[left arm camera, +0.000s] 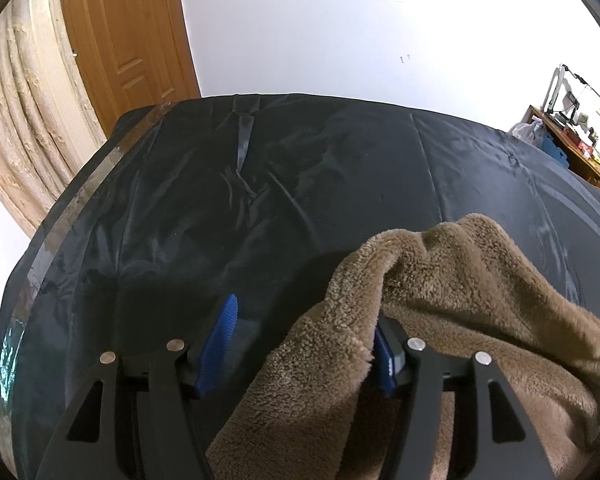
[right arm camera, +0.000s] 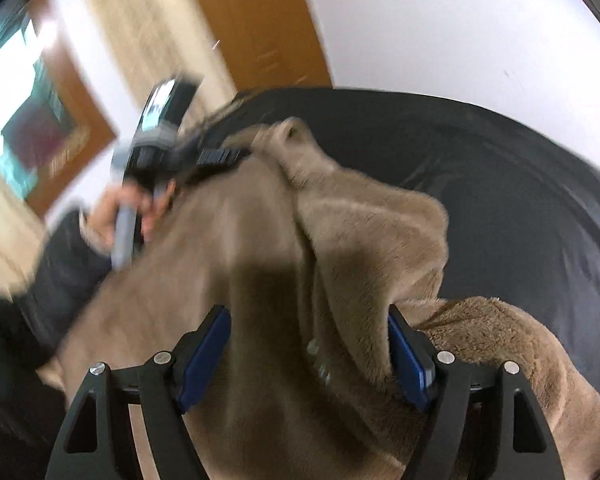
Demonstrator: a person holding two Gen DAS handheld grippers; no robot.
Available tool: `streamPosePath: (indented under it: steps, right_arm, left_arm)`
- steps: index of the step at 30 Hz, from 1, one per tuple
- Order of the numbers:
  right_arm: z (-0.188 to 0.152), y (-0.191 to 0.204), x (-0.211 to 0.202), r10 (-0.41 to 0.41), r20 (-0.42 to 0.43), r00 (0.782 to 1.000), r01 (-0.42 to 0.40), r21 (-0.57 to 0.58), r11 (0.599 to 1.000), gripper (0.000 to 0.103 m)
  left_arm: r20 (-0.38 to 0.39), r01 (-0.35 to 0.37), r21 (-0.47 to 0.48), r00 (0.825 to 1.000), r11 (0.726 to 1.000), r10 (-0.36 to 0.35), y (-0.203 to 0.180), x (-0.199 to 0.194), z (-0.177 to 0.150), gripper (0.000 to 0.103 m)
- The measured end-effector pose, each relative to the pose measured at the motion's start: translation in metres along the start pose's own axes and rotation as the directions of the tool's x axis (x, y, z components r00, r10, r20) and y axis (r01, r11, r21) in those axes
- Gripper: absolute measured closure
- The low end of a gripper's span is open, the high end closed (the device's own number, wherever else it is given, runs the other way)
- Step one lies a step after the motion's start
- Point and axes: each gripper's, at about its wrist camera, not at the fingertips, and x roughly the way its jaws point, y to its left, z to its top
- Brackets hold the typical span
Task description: Fold clothes
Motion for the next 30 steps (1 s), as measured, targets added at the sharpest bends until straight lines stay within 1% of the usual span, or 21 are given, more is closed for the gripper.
streamPosePath:
  steps: [2,4,7,8,10,12,15,18,21,25,26,27,28,29,30]
  right_arm:
    - [0.013,-0.020,-0.004,0.033,0.055,0.998,-0.040,0.124,0.991,0.025]
    - [0.021,-0.042,-0.010,0.036,0.104,0.994,-0.061,0.247,0.967,0.025]
    - [0.030,-0.068,-0.007,-0.063,0.119,0.991,0.012,0.389,0.921,0.025]
    - [0.034,-0.070,-0.003,-0.148,0.082,0.986,0.104,0.392,0.914,0.025]
    - [0.039,-0.062,0.010,-0.251,0.004,0.968,0.235,0.336,0.912,0.025]
    - [0.042,-0.053,0.022,-0.335,-0.061,0.940,0.339,0.258,0.905,0.025]
    - [0.045,-0.039,0.044,-0.398,-0.111,0.911,0.411,0.150,0.899,0.025]
    - [0.049,-0.025,0.066,-0.460,-0.152,0.875,0.471,0.040,0.881,0.025]
    - [0.054,-0.027,0.072,-0.429,-0.178,0.886,0.444,0.056,0.894,0.024]
    - [0.054,-0.018,0.076,-0.422,-0.163,0.892,0.433,0.039,0.900,0.024]
    - [0.053,-0.015,0.076,-0.421,-0.147,0.895,0.430,0.032,0.902,0.030]
    - [0.052,-0.012,0.075,-0.410,-0.129,0.903,0.416,0.025,0.909,0.042]
    - [0.051,-0.007,0.075,-0.393,-0.113,0.913,0.397,0.018,0.918,0.049]
    - [0.050,-0.002,0.075,-0.375,-0.099,0.922,0.377,0.008,0.926,0.063]
    - [0.051,0.002,0.074,-0.390,-0.085,0.917,0.390,-0.013,0.921,0.066]
  left_arm:
    - [0.000,0.000,-0.001,1.000,1.000,0.000,-0.001,0.000,0.000,0.038]
    - [-0.001,0.002,-0.002,1.000,1.000,-0.002,-0.001,-0.001,-0.001,0.038]
    - [-0.002,0.004,-0.005,1.000,1.000,-0.004,-0.001,-0.001,-0.001,0.037]
    - [-0.003,0.005,-0.005,1.000,1.000,-0.005,-0.001,-0.001,-0.001,0.037]
    - [-0.003,0.005,-0.006,1.000,1.000,-0.005,-0.001,-0.001,0.000,0.037]
    - [-0.004,0.004,-0.006,1.000,1.000,-0.004,-0.001,0.000,0.000,0.036]
    - [-0.004,0.001,-0.005,1.000,1.000,-0.001,-0.002,-0.001,-0.001,0.036]
    - [-0.004,0.001,-0.004,1.000,1.000,-0.001,-0.002,-0.001,0.000,0.036]
    - [-0.003,-0.002,0.000,1.000,1.000,0.002,-0.002,-0.001,0.000,0.036]
    - [-0.001,-0.011,0.012,1.000,1.000,0.011,-0.004,-0.001,0.000,0.036]
    - [-0.001,-0.011,0.013,1.000,1.000,0.011,-0.004,-0.001,0.000,0.036]
    - [-0.001,-0.010,0.014,1.000,1.000,0.010,-0.004,-0.001,0.001,0.036]
    - [-0.002,-0.008,0.013,1.000,1.000,0.008,-0.004,-0.001,0.001,0.036]
    - [-0.003,-0.005,0.012,1.000,1.000,0.005,-0.004,-0.001,0.001,0.036]
    - [-0.004,-0.002,0.010,1.000,1.000,0.002,-0.003,-0.001,0.001,0.036]
